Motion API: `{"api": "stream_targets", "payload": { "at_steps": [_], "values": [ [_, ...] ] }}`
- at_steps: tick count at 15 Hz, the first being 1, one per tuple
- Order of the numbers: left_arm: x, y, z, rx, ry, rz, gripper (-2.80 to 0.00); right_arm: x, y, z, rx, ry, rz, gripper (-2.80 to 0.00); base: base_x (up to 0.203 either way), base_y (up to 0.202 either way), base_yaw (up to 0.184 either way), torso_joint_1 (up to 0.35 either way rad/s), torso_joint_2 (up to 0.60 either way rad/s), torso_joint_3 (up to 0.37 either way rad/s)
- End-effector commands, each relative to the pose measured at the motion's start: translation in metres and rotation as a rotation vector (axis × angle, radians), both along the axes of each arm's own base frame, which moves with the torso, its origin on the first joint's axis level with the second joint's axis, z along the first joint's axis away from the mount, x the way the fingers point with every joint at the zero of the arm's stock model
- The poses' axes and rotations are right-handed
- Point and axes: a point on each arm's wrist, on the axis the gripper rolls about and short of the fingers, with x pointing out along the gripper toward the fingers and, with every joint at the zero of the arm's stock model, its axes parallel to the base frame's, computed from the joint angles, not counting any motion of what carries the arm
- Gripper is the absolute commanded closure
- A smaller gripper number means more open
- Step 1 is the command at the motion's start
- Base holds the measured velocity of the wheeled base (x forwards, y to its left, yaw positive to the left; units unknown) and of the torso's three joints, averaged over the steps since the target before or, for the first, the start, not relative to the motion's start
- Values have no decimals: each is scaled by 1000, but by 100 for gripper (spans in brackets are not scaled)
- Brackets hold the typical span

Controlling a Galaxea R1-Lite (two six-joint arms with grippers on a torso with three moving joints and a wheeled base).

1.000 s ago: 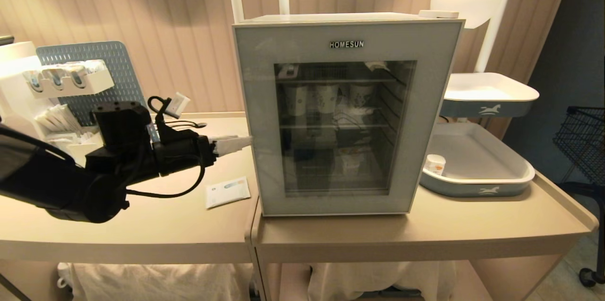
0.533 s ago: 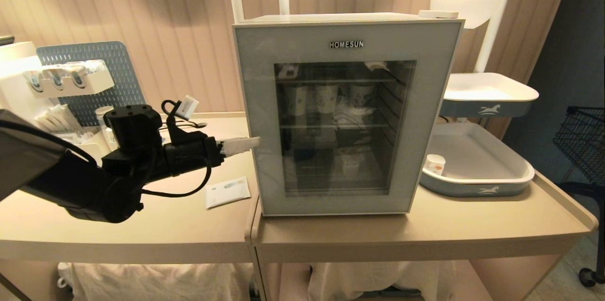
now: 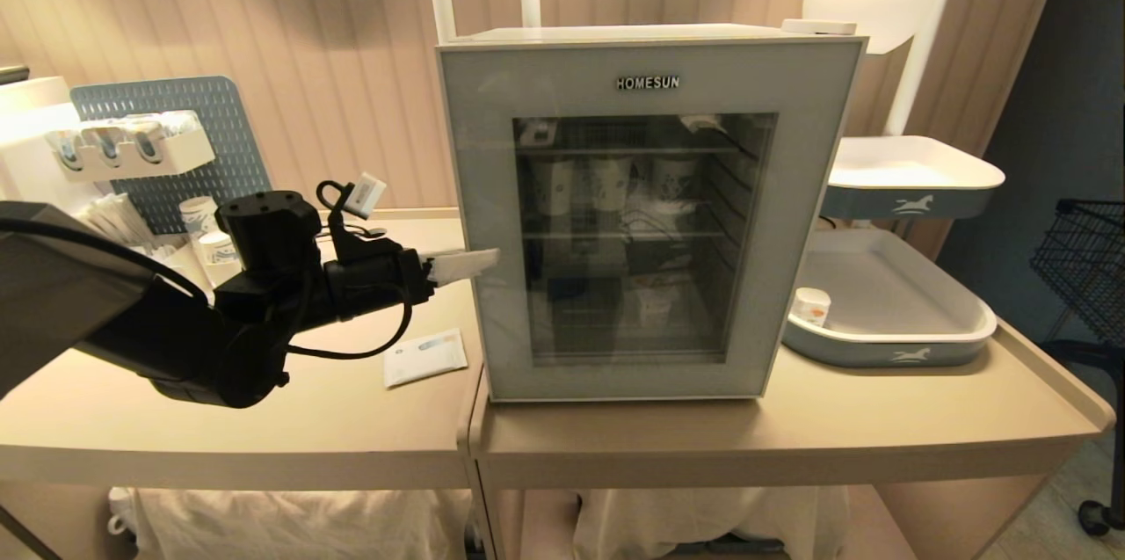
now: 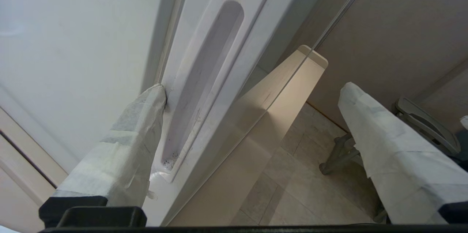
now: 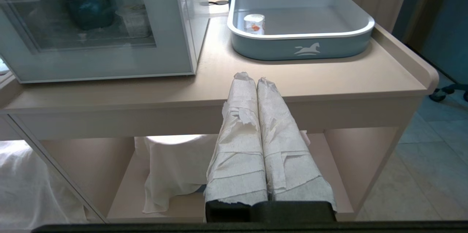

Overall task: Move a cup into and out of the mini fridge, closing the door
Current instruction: Open the freezer door

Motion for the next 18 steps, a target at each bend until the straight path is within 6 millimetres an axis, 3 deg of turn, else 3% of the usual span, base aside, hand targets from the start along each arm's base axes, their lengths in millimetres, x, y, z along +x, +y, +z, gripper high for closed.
{"api": "stream_targets", "payload": {
  "at_steps": [1, 4, 9, 15, 18],
  "values": [
    [0, -4, 3, -5, -11, -20, -280, 0, 0, 0, 0, 1, -2, 0, 0, 0, 0, 0, 0, 0],
    [-5, -4, 6, -16, 4, -26, -280, 0, 0, 0, 0, 2, -1, 0, 0, 0, 0, 0, 0, 0],
    [-32, 0, 23, -36, -7, -37, -280, 0, 0, 0, -1, 0, -1, 0, 0, 0, 0, 0, 0, 0],
    [-51, -1, 23, -32, 8, -55, -280, 0, 0, 0, -1, 0, -1, 0, 0, 0, 0, 0, 0, 0],
    [-73, 0, 25, -33, 2, -66, -280, 0, 0, 0, -1, 2, -1, 0, 0, 0, 0, 0, 0, 0]
  ]
}}
